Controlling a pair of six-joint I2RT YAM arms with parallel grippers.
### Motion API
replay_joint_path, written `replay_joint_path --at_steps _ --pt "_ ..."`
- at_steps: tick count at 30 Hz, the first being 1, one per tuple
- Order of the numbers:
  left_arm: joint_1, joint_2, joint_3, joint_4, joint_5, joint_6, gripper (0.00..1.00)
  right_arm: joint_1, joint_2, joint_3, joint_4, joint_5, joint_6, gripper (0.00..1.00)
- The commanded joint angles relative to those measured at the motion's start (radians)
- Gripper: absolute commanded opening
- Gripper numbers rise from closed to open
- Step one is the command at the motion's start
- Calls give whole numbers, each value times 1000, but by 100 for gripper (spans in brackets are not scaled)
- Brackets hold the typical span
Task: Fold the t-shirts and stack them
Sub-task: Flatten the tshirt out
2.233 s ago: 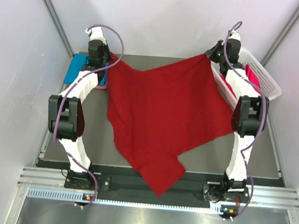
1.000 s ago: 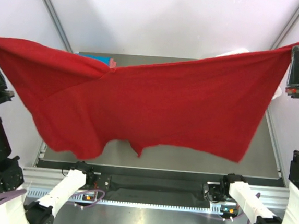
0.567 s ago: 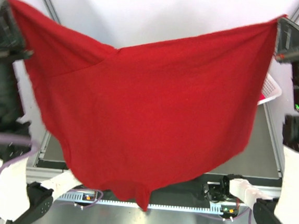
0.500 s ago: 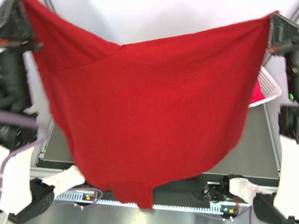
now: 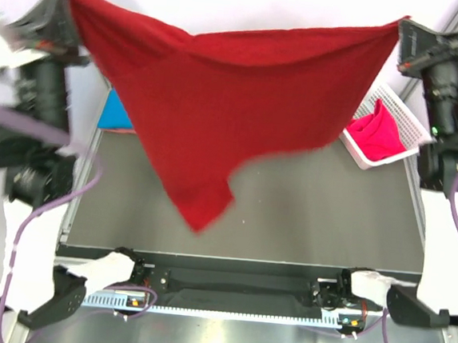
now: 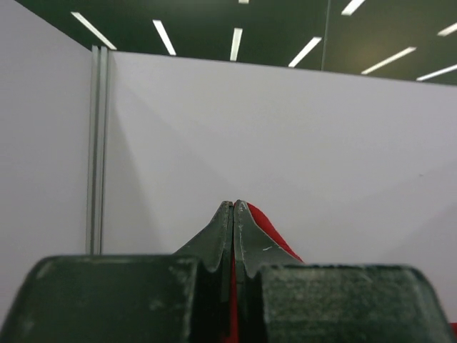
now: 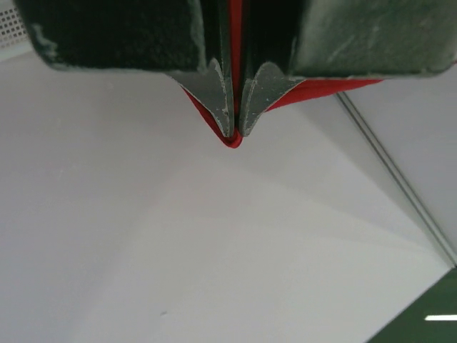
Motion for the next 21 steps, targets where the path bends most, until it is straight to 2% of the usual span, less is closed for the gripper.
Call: replay_joint_path --at_steps 1,13,21 --pt "-1 -115 17 68 7 -34 0 7 -117 11 46 12 -30 0" --pt "-1 -296 49 -7 78 -140 0 8 -364 -20 -63 38 -65 0" --pt "-1 -321 42 -33 107 -186 0 7 -396 -14 -88 44 -79 0"
